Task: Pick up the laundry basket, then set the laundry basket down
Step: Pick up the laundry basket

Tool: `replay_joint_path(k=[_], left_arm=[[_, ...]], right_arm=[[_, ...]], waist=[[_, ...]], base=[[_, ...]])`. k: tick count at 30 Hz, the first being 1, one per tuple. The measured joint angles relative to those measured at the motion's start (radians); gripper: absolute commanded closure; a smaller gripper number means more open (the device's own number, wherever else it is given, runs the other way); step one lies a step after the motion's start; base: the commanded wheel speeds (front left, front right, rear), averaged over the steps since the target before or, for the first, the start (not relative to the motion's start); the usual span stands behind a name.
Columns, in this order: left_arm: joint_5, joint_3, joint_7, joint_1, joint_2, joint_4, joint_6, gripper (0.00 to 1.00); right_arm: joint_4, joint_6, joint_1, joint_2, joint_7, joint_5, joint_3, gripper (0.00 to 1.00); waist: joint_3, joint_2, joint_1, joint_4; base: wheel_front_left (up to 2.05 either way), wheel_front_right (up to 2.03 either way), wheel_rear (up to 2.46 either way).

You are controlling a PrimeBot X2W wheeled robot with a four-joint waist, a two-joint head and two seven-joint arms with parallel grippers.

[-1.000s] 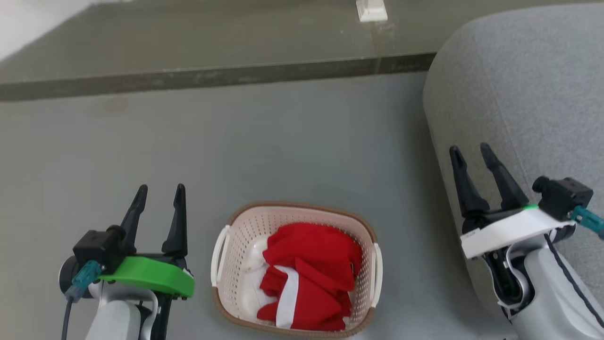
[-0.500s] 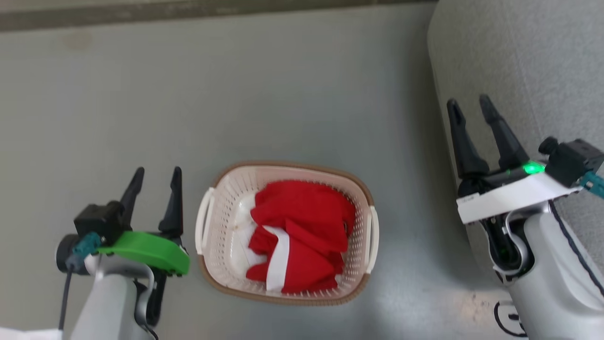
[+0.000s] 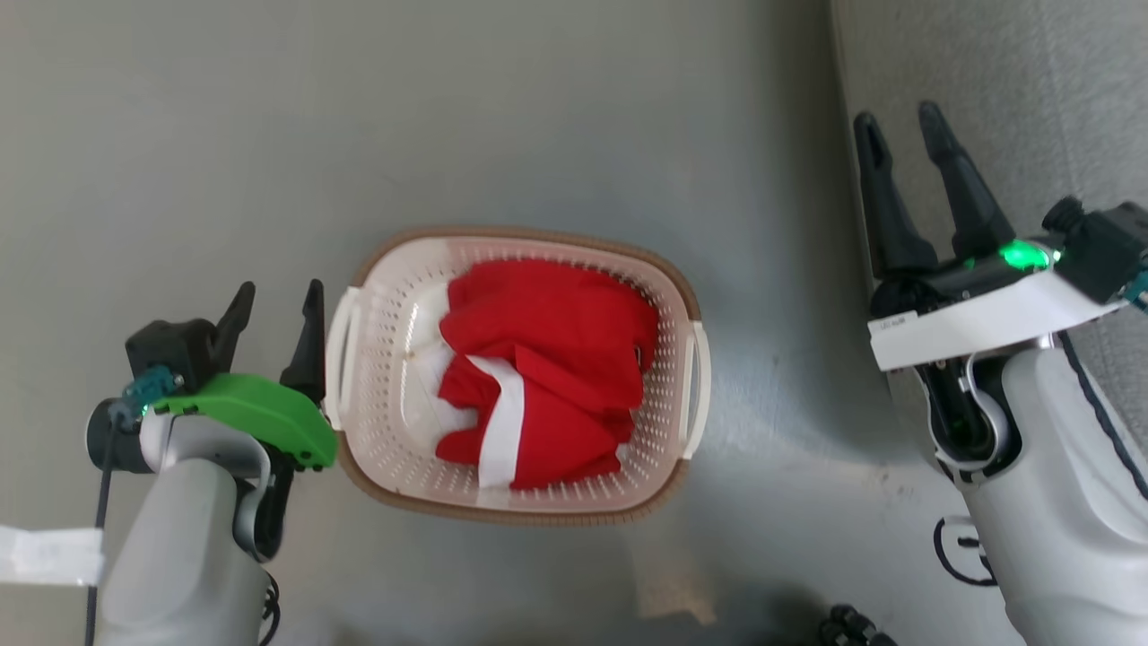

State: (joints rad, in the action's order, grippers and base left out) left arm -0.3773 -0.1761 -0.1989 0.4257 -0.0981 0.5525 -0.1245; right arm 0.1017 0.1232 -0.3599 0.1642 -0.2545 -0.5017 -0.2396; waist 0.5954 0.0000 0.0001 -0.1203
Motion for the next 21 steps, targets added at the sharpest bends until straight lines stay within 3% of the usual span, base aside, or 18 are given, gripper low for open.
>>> replay_joint_path(k=[21], left_arm=[[-0.083, -0.121, 0.094, 0.191, -0.062, 0.218, 0.0, 0.0]], right_arm=[[-0.014, 0.0, -0.089, -0.003, 0.0, -0.003, -0.01, 0.0]], waist=[[0.221, 0.0, 0.0, -0.051]], base=[[0.0, 0.0, 0.0]])
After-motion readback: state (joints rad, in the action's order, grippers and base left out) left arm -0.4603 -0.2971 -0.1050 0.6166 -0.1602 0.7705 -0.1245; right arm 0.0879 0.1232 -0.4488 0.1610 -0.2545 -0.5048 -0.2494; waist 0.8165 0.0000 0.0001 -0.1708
